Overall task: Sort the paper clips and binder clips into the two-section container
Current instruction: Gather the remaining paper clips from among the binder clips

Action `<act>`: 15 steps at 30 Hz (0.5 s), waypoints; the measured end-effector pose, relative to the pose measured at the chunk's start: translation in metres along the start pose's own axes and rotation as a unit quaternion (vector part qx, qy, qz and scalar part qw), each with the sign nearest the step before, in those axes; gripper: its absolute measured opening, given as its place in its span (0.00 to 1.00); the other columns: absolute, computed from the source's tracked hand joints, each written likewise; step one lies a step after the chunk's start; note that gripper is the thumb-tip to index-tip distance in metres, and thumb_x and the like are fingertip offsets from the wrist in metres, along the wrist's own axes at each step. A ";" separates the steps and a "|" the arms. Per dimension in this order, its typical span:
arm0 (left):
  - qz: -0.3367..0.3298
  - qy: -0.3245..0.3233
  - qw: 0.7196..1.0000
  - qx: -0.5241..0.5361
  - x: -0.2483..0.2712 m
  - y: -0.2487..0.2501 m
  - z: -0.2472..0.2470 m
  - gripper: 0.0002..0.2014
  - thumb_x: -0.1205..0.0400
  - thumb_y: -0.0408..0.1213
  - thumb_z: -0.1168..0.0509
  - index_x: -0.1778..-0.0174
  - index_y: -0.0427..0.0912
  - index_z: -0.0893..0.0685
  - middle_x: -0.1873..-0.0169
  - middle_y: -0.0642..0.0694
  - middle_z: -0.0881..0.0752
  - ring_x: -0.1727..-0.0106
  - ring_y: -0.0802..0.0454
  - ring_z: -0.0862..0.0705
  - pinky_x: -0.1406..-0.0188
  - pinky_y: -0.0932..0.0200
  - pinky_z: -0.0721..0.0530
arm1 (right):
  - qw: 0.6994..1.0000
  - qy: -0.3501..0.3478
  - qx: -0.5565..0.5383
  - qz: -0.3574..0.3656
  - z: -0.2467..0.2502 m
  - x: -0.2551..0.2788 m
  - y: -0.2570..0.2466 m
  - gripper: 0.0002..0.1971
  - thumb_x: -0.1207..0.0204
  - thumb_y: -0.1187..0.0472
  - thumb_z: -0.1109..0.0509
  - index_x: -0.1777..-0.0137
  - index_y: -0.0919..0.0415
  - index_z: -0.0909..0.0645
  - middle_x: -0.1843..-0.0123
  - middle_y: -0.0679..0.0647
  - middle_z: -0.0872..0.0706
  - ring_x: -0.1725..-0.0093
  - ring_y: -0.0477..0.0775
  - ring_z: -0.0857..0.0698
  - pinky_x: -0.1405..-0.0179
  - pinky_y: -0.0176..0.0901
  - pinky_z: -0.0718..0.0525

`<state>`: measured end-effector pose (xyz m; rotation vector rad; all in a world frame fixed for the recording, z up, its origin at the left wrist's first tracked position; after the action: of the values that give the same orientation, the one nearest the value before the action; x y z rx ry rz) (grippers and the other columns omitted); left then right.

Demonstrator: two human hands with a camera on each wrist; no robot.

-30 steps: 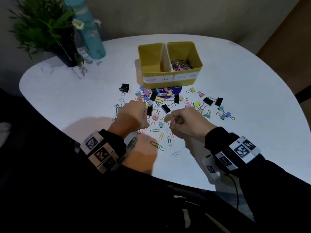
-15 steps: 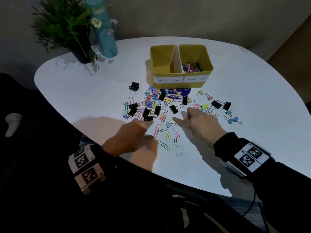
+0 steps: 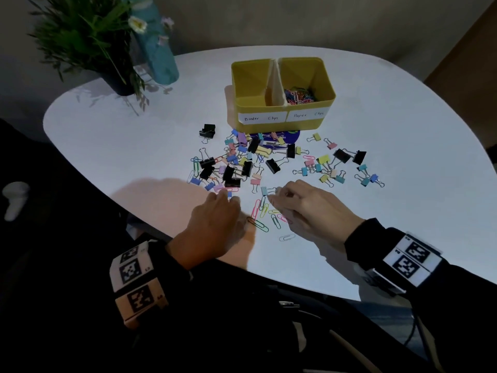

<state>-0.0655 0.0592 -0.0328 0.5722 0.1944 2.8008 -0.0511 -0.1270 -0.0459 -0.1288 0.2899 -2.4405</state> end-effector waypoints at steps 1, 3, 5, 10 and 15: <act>0.014 -0.019 1.000 0.001 0.002 0.000 -0.003 0.23 0.16 0.49 0.41 0.30 0.38 0.29 0.33 0.40 0.26 0.33 0.44 0.26 0.42 0.47 0.18 | 1.000 -0.008 -0.001 0.015 -0.004 -0.002 -0.002 0.15 0.24 0.66 0.35 0.38 0.57 0.17 0.48 0.55 0.19 0.51 0.58 0.19 0.67 0.48 0.19; 0.013 -0.042 0.999 0.009 0.003 0.003 -0.011 0.25 0.15 0.48 0.41 0.26 0.38 0.32 0.30 0.39 0.30 0.30 0.43 0.30 0.39 0.48 0.20 | 0.999 -0.021 -0.003 0.043 -0.009 -0.005 -0.008 0.15 0.23 0.65 0.36 0.37 0.58 0.17 0.44 0.55 0.18 0.48 0.59 0.18 0.63 0.51 0.16; -0.024 -0.053 0.998 0.017 0.003 0.008 -0.015 0.26 0.16 0.48 0.41 0.25 0.38 0.34 0.29 0.39 0.32 0.27 0.44 0.33 0.36 0.49 0.20 | 0.998 -0.029 -0.028 0.041 -0.011 -0.008 -0.009 0.16 0.22 0.65 0.36 0.35 0.57 0.18 0.41 0.54 0.18 0.45 0.58 0.18 0.59 0.51 0.15; -0.021 0.024 0.996 0.086 0.004 0.003 -0.007 0.19 0.15 0.44 0.42 0.31 0.37 0.25 0.34 0.40 0.27 0.30 0.47 0.30 0.36 0.49 0.20 | 0.999 -0.028 -0.034 0.014 -0.014 -0.019 0.004 0.16 0.24 0.66 0.33 0.35 0.60 0.20 0.36 0.53 0.20 0.41 0.57 0.19 0.52 0.52 0.15; 0.079 0.123 0.984 0.104 -0.008 -0.036 0.003 0.13 0.19 0.38 0.37 0.40 0.39 0.21 0.42 0.42 0.22 0.38 0.45 0.24 0.50 0.50 0.19 | 1.000 0.000 -0.014 0.007 -0.002 -0.032 0.001 0.14 0.25 0.71 0.35 0.41 0.64 0.18 0.45 0.58 0.18 0.47 0.62 0.18 0.61 0.52 0.16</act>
<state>-0.0481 0.0913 -0.0395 0.2945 0.5185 3.0232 -0.0255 -0.1073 -0.0484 -0.1387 0.3240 -2.4223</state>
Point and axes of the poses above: each hand's wrist, its own x-axis away from the middle knuckle, its own z-axis out of the back of the hand, y = z × x, the point moved 4 cm from there along -x, towards the middle knuckle
